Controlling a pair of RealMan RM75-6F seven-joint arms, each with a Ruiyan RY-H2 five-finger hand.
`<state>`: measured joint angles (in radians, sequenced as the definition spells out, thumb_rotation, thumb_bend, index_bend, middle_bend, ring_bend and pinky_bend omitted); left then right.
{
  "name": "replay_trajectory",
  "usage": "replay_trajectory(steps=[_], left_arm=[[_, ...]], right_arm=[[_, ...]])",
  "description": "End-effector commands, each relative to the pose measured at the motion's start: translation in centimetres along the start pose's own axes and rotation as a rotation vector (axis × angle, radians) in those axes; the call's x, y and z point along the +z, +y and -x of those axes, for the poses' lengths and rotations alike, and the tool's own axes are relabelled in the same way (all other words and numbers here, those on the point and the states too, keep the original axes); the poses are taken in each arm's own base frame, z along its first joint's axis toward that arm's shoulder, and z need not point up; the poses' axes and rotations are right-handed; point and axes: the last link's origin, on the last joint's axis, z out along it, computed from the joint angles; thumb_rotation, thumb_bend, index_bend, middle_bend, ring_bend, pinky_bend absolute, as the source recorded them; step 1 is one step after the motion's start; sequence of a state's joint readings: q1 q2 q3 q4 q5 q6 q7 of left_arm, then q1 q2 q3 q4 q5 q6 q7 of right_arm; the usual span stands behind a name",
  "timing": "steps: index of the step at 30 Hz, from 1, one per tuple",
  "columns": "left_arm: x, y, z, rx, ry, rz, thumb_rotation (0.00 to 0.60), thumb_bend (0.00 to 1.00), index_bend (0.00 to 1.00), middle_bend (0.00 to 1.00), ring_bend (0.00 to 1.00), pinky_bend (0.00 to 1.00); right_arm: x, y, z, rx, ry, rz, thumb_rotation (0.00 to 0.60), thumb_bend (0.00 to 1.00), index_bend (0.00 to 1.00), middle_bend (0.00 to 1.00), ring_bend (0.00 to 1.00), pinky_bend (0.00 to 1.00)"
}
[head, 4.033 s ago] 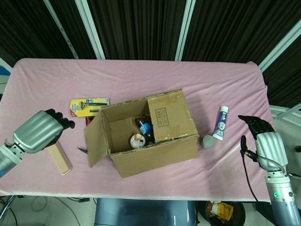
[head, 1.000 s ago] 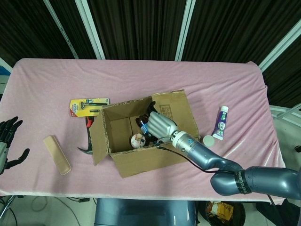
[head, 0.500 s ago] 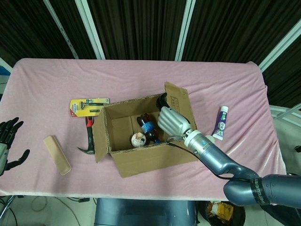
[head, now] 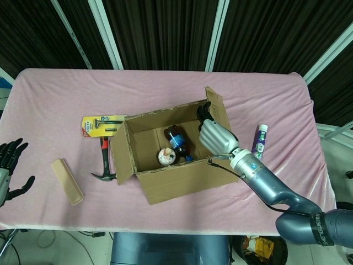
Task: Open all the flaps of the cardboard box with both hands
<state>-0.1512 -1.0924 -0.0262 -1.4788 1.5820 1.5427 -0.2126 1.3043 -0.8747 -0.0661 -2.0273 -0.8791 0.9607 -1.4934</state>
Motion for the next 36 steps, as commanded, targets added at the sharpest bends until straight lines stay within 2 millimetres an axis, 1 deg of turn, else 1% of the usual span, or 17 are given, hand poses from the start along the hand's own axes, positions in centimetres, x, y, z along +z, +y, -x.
replay_trajectory(steps=[1,11,16,20,23,28,32,36], left_arm=[[0.0,0.0,0.0,0.001,0.000,-0.001,0.600,0.31,0.00,0.01,0.00,0.03],[0.0,0.0,0.0,0.008,-0.007,0.001,0.600,0.31,0.00,0.01,0.00,0.02],[0.0,0.0,0.0,0.008,-0.009,-0.002,0.600,0.31,0.00,0.01,0.00,0.02],[0.0,0.0,0.0,0.008,-0.010,-0.002,0.600,0.31,0.00,0.01,0.00,0.02],[0.0,0.0,0.0,0.010,-0.011,-0.002,0.600,0.31,0.00,0.01,0.00,0.02],[0.0,0.1,0.0,0.014,-0.010,-0.001,0.600,0.31,0.00,0.01,0.00,0.02],[0.0,0.0,0.1,0.017,-0.011,-0.002,0.600,0.31,0.00,0.01,0.00,0.02],[0.0,0.1,0.1,0.025,-0.013,-0.002,0.600,0.31,0.00,0.01,0.00,0.02]], right_arm=[[-0.4,0.4,0.3,-0.004,-0.005,0.002,0.600,0.43,0.24,0.27,0.12,0.23],[-1.5,0.9,1.3,-0.025,-0.016,-0.017,0.600,0.39,0.19,0.22,0.09,0.23],[-1.9,1.4,2.0,-0.045,-0.029,-0.009,0.600,0.39,0.19,0.21,0.09,0.23],[-2.5,2.1,2.7,-0.056,-0.045,0.008,0.600,0.39,0.17,0.18,0.07,0.23],[-3.1,2.8,3.1,-0.067,-0.054,0.026,0.600,0.39,0.13,0.15,0.05,0.23],[-4.1,3.9,4.0,-0.060,-0.070,0.060,0.600,0.36,0.08,0.12,0.04,0.23],[-5.1,4.3,5.3,-0.036,-0.088,0.083,0.600,0.33,0.05,0.11,0.04,0.23],[-6.4,4.2,7.1,-0.017,-0.110,0.092,0.600,0.32,0.02,0.11,0.04,0.23]])
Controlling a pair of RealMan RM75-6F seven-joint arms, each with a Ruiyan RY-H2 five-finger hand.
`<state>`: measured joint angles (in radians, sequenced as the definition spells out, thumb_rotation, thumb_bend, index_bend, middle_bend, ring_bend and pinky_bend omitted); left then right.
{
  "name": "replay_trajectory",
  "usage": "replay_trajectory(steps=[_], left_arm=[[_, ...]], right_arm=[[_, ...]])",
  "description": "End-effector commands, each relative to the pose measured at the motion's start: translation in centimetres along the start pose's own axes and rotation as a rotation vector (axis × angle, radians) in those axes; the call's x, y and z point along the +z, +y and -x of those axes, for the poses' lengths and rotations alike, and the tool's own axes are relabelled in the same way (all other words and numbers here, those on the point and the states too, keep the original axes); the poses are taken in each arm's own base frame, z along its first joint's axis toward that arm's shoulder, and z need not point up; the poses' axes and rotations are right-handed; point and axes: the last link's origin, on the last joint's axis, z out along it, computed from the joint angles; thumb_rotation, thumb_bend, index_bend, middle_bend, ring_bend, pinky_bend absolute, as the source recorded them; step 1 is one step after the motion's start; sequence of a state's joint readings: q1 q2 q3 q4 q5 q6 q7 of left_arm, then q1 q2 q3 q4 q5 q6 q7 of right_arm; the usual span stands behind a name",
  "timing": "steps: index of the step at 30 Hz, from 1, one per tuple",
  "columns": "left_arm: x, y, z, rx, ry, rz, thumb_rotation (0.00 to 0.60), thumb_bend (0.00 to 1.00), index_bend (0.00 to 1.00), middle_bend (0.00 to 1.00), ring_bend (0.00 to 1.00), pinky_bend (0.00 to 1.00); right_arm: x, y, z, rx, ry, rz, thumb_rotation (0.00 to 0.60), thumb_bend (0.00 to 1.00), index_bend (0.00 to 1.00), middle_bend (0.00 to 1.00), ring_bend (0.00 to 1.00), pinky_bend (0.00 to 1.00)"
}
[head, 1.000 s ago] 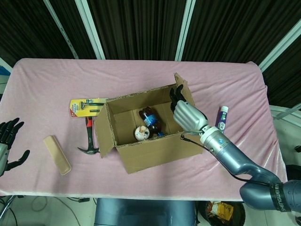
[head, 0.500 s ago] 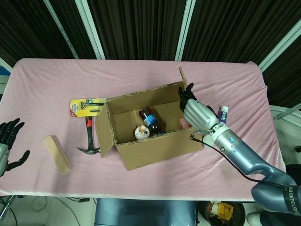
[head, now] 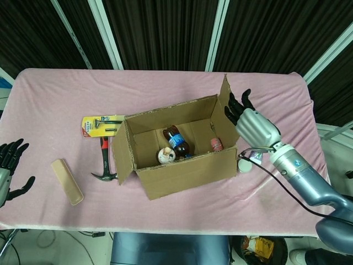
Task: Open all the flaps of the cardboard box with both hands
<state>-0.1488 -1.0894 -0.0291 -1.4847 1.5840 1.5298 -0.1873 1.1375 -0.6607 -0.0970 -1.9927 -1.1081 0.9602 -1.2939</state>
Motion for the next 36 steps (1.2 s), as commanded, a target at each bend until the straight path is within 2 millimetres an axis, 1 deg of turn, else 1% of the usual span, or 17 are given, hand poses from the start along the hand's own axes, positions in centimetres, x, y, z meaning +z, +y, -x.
replay_trajectory(steps=[1,10,13,16,17,21,22,24,28,32,36], left_arm=[[0.0,0.0,0.1,0.004,-0.002,0.000,0.600,0.31,0.00,0.01,0.00,0.02],[0.0,0.1,0.2,0.022,-0.003,0.000,0.600,0.31,0.00,0.01,0.00,0.02],[0.0,0.1,0.2,0.028,-0.004,-0.002,0.600,0.31,0.00,0.01,0.00,0.02],[0.0,0.1,0.3,0.032,-0.006,-0.005,0.600,0.30,0.00,0.00,0.00,0.02],[0.0,0.1,0.3,0.034,-0.007,-0.005,0.600,0.29,0.00,0.00,0.00,0.02],[0.0,0.1,0.3,0.047,-0.005,-0.008,0.600,0.23,0.00,0.00,0.00,0.02],[0.0,0.0,0.4,0.054,-0.005,-0.012,0.600,0.21,0.00,0.00,0.00,0.02],[0.0,0.0,0.4,0.062,-0.004,-0.016,0.600,0.18,0.00,0.00,0.00,0.01],[-0.1,0.1,0.5,0.089,-0.004,-0.022,0.600,0.17,0.00,0.00,0.00,0.00],[-0.2,0.3,0.6,0.110,0.002,-0.021,0.600,0.16,0.00,0.00,0.00,0.00],[-0.3,0.4,0.6,0.118,0.014,-0.026,0.600,0.16,0.00,0.00,0.00,0.00]], right_arm=[[-1.1,0.1,1.9,0.010,-0.023,0.014,0.600,0.32,0.02,0.11,0.04,0.23],[-3.3,-0.8,5.8,0.083,-0.093,0.038,0.600,0.32,0.02,0.11,0.04,0.23],[-4.2,-1.6,7.2,0.127,-0.126,0.046,0.600,0.32,0.02,0.11,0.04,0.23],[-4.9,-2.5,8.0,0.201,-0.150,0.066,0.600,0.32,0.01,0.10,0.04,0.23],[-5.2,-2.8,8.3,0.240,-0.156,0.079,0.600,0.32,0.01,0.10,0.04,0.23],[-7.0,-4.7,9.0,0.517,-0.178,0.195,0.600,0.31,0.00,0.09,0.04,0.23],[-7.8,-5.5,9.1,0.641,-0.180,0.254,0.600,0.31,0.00,0.09,0.04,0.23],[-9.1,-6.7,9.2,0.791,-0.173,0.330,0.600,0.30,0.00,0.08,0.04,0.23],[-12.2,-9.6,9.0,1.068,-0.131,0.465,0.600,0.30,0.00,0.06,0.03,0.23],[-15.4,-12.0,8.8,1.220,-0.083,0.541,0.600,0.30,0.00,0.05,0.02,0.23],[-18.0,-13.9,8.7,1.274,-0.052,0.571,0.600,0.30,0.00,0.04,0.01,0.23]])
